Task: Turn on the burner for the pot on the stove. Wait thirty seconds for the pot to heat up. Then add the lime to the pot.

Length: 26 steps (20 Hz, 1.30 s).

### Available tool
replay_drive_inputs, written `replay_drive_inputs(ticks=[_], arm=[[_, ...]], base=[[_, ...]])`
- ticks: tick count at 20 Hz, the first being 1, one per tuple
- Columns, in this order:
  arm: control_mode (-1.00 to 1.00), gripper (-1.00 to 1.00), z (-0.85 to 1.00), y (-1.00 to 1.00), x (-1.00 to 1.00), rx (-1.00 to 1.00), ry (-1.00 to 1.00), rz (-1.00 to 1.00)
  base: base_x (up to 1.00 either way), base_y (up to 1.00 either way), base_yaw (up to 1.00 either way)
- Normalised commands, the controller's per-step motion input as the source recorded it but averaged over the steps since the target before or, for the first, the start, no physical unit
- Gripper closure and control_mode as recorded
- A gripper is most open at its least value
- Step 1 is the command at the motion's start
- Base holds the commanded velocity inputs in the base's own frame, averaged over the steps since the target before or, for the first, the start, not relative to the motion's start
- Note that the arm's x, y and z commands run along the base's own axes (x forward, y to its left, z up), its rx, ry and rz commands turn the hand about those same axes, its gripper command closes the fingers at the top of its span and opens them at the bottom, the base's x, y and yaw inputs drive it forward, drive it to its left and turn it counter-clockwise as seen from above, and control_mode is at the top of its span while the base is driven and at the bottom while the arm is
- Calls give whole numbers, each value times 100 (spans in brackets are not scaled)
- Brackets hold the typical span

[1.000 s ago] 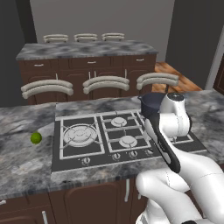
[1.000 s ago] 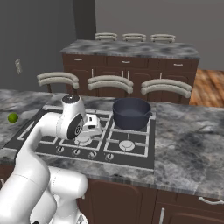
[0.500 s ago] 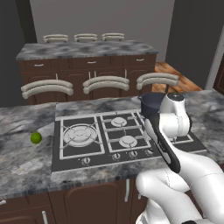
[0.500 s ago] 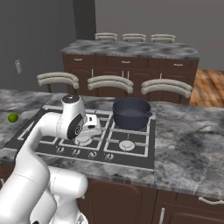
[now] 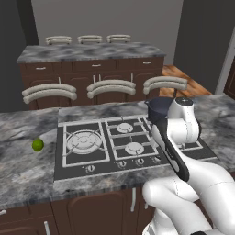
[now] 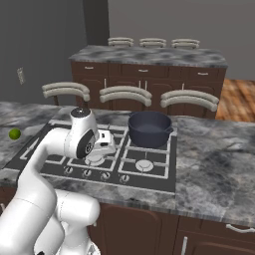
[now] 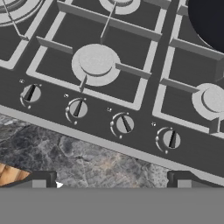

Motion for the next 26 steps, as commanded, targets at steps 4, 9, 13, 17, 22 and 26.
replay_drive_inputs(ticks=[4, 9, 13, 17, 22, 26], arm=[[-100, -100, 0, 0, 0, 0, 0, 0], [-100, -100, 0, 0, 0, 0, 0, 0], [-100, -100, 0, 0, 0, 0, 0, 0], [-100, -100, 0, 0, 0, 0, 0, 0], [-100, -100, 0, 0, 0, 0, 0, 0], [-100, -100, 0, 0, 0, 0, 0, 0]], base=[[0, 0, 0], [0, 0, 0], [0, 0, 0], [0, 0, 0], [0, 0, 0], [0, 0, 0]])
